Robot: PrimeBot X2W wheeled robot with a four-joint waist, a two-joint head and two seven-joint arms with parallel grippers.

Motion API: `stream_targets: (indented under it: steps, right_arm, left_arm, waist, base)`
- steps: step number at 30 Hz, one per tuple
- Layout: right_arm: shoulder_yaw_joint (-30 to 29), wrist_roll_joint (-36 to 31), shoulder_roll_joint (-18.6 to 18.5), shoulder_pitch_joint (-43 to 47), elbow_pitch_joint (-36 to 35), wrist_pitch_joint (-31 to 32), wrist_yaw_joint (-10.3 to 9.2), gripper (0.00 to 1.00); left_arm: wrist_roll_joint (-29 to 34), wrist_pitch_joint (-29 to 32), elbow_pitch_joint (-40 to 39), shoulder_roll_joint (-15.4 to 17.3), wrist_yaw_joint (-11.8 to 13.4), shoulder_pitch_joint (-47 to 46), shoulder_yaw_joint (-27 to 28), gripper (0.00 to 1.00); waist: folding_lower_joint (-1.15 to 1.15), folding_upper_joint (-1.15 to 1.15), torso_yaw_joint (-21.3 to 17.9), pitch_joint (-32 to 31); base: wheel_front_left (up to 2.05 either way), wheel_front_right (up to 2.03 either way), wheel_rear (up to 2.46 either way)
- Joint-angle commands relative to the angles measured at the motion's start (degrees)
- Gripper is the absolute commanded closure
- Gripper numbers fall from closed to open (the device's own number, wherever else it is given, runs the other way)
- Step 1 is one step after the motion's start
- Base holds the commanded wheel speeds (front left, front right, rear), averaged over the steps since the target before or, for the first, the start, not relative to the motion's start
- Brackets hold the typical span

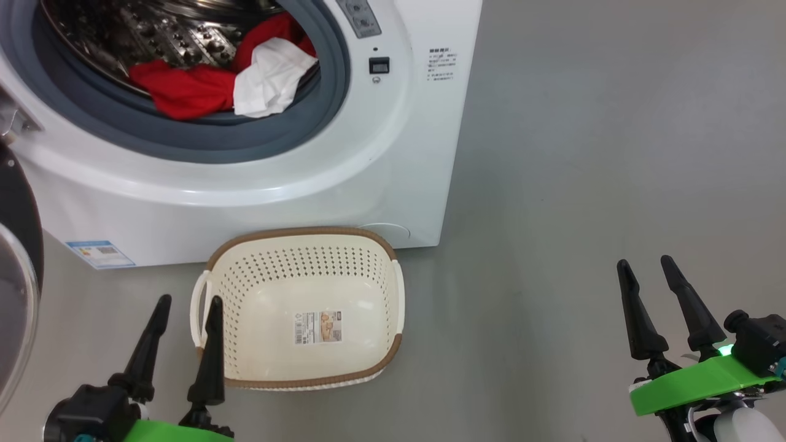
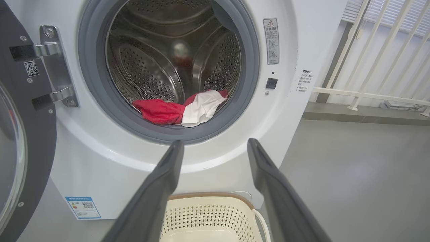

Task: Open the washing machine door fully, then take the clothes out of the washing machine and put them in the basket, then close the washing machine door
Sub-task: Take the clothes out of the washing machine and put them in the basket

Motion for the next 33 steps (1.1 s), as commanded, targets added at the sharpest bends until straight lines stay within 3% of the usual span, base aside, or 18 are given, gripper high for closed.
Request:
stream_targets:
  steps: [1, 9, 26, 33]
  right_arm:
    - [1.3, -0.1, -0.5, -0.8, -1.5, -0.4, 0.37, 0.0]
    - [1.1, -0.2, -0.3, -1.3, -1.5, -0.4, 0.37, 0.0]
    - [1.3, -0.1, -0.2, -1.7, -1.6, -0.4, 0.37, 0.0]
    - [1.4, 0.1, 0.1, -3.4, -2.0, -0.4, 0.37, 0.0]
  left_arm:
    - [0.2, -0.3, -1.7, 1.2, -0.3, -1.6, 1.6, 0.0]
    - [1.2, -0.3, -1.8, 1.2, -0.3, -2.3, 2.0, 0.0]
    - [1.7, -0.3, -0.5, 0.8, -0.3, -2.8, 3.0, 0.0]
    - [2.6, -0.3, 1.7, 0.5, -0.3, -8.1, 2.1, 0.0]
  waist:
    - [0.0, 0.0, 0.0, 0.2]
    - [0.0, 0.0, 0.1, 0.6]
    - [0.0, 0.0, 0.2, 1.3]
    - [0.0, 0.0, -0.4, 4.4]
  base:
    - [1.12, -1.12, 0.0]
    - [0.77, -0.77, 0.0]
    - [0.02, -0.02, 0.0]
    - [0.0, 0.0, 0.0]
